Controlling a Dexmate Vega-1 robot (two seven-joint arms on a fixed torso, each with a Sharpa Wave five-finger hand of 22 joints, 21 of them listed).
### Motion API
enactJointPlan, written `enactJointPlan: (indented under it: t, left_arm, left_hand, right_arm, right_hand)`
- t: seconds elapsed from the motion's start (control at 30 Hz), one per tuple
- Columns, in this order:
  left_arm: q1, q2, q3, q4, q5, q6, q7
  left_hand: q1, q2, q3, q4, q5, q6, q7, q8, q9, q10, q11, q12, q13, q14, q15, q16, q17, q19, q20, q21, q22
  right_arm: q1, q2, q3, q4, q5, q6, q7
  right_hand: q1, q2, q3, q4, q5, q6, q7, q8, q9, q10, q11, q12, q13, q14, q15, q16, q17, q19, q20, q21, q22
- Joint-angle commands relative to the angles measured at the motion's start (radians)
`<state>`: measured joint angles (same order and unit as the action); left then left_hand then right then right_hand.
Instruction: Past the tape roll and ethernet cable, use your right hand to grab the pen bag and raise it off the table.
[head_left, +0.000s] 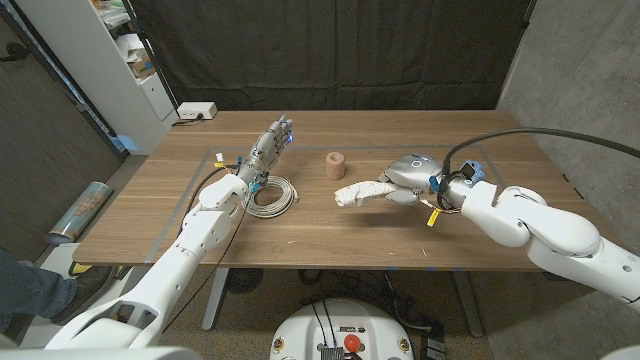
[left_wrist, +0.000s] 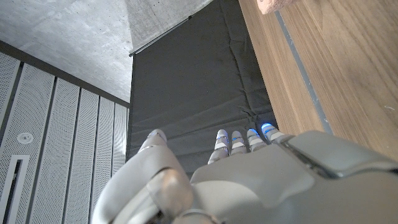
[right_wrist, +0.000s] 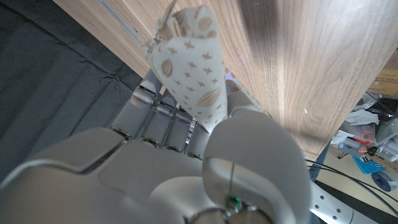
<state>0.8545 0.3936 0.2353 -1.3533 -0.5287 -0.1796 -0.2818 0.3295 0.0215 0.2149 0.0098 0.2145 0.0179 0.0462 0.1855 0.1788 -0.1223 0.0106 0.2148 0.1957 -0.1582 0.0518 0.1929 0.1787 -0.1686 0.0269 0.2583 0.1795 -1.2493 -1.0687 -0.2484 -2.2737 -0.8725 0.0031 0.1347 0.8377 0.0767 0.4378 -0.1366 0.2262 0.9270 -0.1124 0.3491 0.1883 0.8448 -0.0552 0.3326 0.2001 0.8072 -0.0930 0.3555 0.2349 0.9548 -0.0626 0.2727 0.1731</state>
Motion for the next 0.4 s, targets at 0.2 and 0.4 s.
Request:
enactJointPlan:
  t: [0.2, 0.4]
  left_arm:
    - [0.002, 0.003, 0.006, -0.007, -0.004, -0.008, -0.004]
    - [0.004, 0.008, 0.003, -0.009, -0.009, -0.008, -0.008]
  left_hand:
    - [0.001, 0.01, 0.002, -0.01, 0.001, -0.001, -0.003, 0.004, 0.002, -0.002, 0.0, -0.002, 0.001, -0.009, 0.004, -0.003, 0.005, -0.066, 0.005, -0.006, 0.001]
    - [0.001, 0.01, 0.002, -0.011, 0.001, -0.001, -0.002, 0.004, 0.002, -0.002, 0.0, -0.002, 0.001, -0.009, 0.004, -0.003, 0.005, -0.066, 0.005, -0.008, 0.001]
  right_arm:
    - [-0.023, 0.03, 0.064, -0.03, 0.006, 0.007, -0.019]
    - [-0.028, 0.044, 0.076, -0.041, 0.0, 0.006, -0.014]
  right_hand:
    - [0.002, 0.007, 0.009, -0.001, -0.008, 0.007, 0.002, -0.008, 0.005, 0.004, -0.011, -0.009, 0.002, 0.005, -0.072, -0.003, 0.006, 0.007, -0.004, -0.005, 0.002]
    - [0.001, 0.008, 0.01, 0.0, -0.011, 0.007, 0.001, -0.01, 0.005, 0.007, -0.007, -0.011, 0.002, 0.005, -0.071, -0.006, 0.006, 0.011, -0.006, -0.005, 0.002]
